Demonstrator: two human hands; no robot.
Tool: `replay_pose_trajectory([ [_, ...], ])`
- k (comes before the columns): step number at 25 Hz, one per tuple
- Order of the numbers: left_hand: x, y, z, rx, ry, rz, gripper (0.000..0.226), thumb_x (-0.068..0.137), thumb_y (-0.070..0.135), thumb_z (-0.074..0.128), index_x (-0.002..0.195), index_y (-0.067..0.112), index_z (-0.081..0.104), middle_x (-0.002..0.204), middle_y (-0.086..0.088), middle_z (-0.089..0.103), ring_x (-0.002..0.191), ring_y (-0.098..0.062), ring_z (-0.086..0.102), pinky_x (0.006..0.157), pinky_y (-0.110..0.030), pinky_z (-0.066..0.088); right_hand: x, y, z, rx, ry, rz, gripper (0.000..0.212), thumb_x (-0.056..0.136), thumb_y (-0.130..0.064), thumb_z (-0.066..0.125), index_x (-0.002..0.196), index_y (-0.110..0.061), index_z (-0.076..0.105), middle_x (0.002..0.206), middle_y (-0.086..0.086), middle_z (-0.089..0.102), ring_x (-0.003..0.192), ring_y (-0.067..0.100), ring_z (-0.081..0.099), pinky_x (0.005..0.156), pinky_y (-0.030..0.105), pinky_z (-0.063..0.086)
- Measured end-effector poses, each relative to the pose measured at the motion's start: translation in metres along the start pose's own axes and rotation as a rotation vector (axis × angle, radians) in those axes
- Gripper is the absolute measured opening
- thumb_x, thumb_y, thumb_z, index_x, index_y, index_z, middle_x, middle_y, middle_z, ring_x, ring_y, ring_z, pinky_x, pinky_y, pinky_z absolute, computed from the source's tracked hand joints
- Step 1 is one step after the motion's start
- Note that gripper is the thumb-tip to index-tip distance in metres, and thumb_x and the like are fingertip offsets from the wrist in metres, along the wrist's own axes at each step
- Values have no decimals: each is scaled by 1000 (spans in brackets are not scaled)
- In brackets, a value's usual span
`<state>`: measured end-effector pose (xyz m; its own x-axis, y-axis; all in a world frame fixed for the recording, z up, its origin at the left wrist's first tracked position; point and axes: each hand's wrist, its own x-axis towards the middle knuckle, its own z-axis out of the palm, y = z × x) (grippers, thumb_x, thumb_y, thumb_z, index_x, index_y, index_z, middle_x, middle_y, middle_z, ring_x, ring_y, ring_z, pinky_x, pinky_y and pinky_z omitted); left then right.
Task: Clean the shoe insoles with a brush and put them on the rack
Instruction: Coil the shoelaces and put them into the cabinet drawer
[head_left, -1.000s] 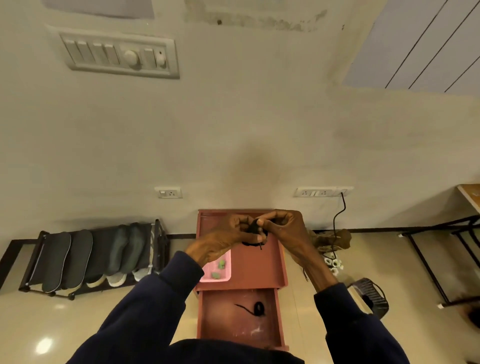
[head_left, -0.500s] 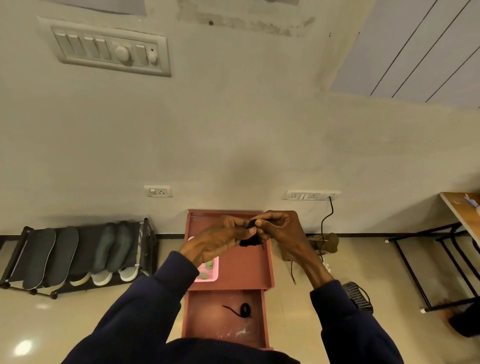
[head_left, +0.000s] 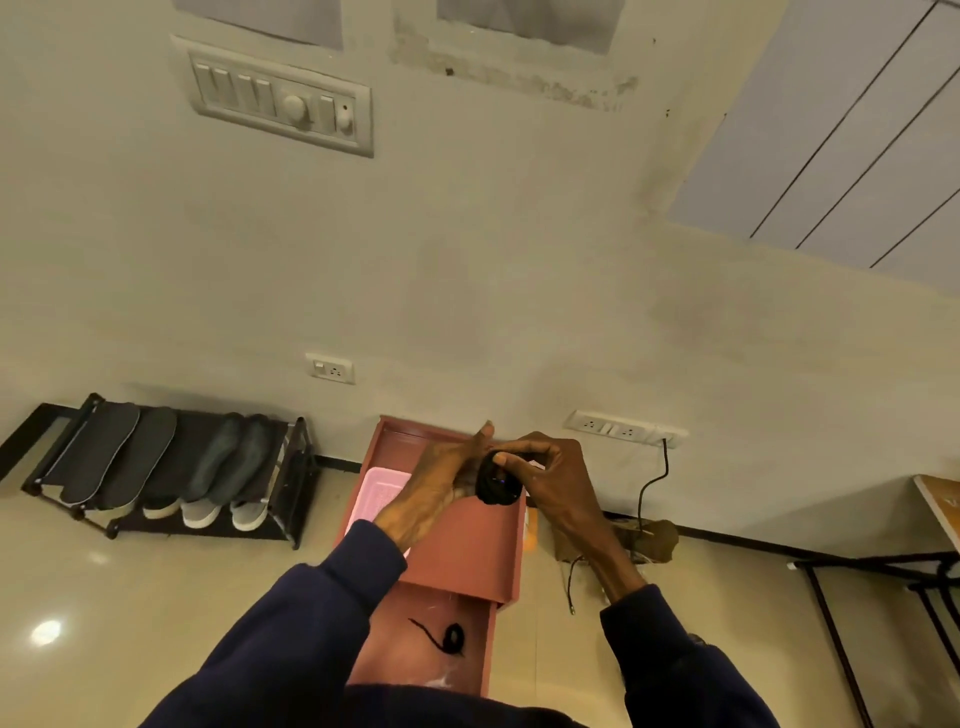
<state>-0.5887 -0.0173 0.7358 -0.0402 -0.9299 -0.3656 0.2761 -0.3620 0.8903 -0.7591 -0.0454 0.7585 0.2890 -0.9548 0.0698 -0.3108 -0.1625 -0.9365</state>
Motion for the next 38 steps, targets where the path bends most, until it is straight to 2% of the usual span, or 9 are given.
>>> replay_pose_trajectory([
  [3,-9,-18,5,42,-48,-12,67,73,59,82,114,7,75,110,-11,77,105,-22,74,93,-39,59,-7,9,0,8,42,-10,8,90,-17,77,95,-14,83,88,-3,77,84,12,73,69,17,55],
  [6,-14,-42,0,67,-19,-23,55,74,38,90,119,11,72,114,-12,76,110,-24,72,91,-37,59,-15,16,9,31,52,30,7,87,-11,78,91,-15,83,85,-6,78,83,9,74,78,24,59],
  [10,-22,-65,-18,-62,51,-123,49,76,26,84,119,4,71,113,-14,76,111,-27,72,96,-39,57,-26,43,29,52,89,134,10,87,-10,79,89,-19,83,84,-8,79,82,10,75,79,31,62],
  [14,-15,-104,-46,-175,53,-250,36,84,16,76,118,3,72,119,-19,73,115,-30,70,102,-42,53,-35,83,60,89,114,237,11,86,-7,78,88,-18,82,82,-6,79,80,11,76,75,27,61],
  [17,4,-147,-70,-156,97,-300,26,91,8,72,117,2,72,114,-19,75,109,-33,72,92,-39,58,-37,129,96,70,164,332,8,86,-9,79,86,-17,82,79,-7,78,75,9,75,68,22,59],
  [22,35,-244,-116,-9,193,-391,27,87,11,77,113,4,74,106,-11,78,100,-24,75,81,-26,59,-46,244,164,6,215,471,6,85,-22,81,91,-23,82,88,-7,77,80,11,74,74,36,63],
  [29,78,-410,-193,69,302,-593,28,86,3,78,113,5,72,108,-13,77,101,-28,75,93,-41,60,-90,407,254,2,166,707,12,86,-18,81,98,-19,81,88,-10,78,83,1,73,80,22,59],
  [34,93,-515,-233,172,265,-725,26,89,-3,72,114,6,72,109,-11,76,97,-27,76,91,-43,61,-119,522,295,-109,156,810,11,86,-13,80,96,-7,81,85,-2,76,75,4,71,65,3,47],
  [38,102,-560,-249,187,262,-765,28,93,-6,65,116,7,71,109,-11,75,97,-25,75,92,-39,60,-120,587,320,-171,72,838,12,89,-9,77,98,-2,80,92,7,77,74,7,65,62,1,45],
])
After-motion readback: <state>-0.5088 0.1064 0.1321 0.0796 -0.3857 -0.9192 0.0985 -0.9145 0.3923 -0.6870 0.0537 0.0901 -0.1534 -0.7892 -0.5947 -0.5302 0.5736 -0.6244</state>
